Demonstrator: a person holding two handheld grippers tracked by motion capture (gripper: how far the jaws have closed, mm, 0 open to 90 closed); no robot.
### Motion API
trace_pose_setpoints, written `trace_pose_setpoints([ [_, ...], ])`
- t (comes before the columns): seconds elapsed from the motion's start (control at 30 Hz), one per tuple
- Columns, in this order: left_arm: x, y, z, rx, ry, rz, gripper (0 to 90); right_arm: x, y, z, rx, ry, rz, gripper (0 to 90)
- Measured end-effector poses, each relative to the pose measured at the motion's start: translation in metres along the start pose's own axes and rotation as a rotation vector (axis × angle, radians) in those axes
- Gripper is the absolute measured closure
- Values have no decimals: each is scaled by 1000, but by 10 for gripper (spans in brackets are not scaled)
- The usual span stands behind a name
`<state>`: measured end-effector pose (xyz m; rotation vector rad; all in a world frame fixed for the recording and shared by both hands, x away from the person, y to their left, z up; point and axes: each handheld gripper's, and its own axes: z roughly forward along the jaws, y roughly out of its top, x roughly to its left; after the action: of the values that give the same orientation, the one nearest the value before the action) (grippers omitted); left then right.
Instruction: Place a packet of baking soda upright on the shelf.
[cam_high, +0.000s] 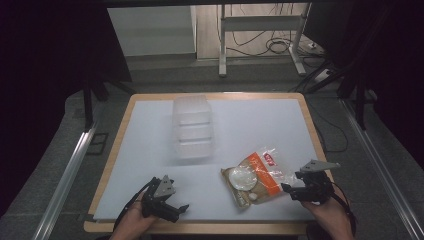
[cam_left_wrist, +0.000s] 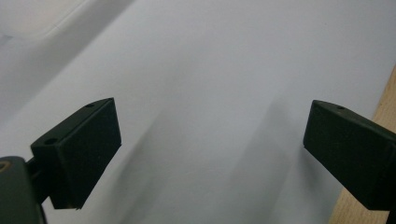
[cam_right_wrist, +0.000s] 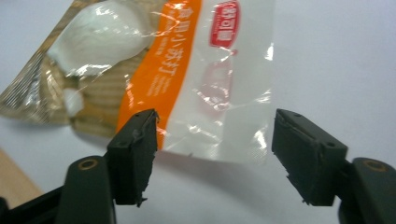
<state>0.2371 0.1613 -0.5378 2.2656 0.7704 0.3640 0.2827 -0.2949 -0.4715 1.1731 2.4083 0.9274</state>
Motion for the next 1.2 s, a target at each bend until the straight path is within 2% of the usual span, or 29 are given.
trace_pose_setpoints([
  [0.07, 0, 0, 0, 0, 1, 0, 42, -5, 1, 3, -13, 17, 48, 298],
  [0.13, 0, 0, 0, 0, -2, 0, 42, -10, 4, 7, -23, 38, 62, 298],
  [0.2, 0, 0, 0, -1, -2, 0, 42, -11, 6, 10, -15, 28, 52, 298],
  [0.37, 0, 0, 0, 0, -2, -1, 42, -14, 12, 19, -11, 36, 37, 298],
  [0.57, 0, 0, 1, 4, -3, -1, 42, -22, 17, 33, -10, 63, 30, 287],
  [0.8, 0, 0, 2, 6, -4, -2, 42, -36, 22, 51, -8, 135, 46, 287],
  [1.2, 0, 0, 2, 7, -5, -1, 42, -33, 32, 77, 22, 219, 18, 313],
])
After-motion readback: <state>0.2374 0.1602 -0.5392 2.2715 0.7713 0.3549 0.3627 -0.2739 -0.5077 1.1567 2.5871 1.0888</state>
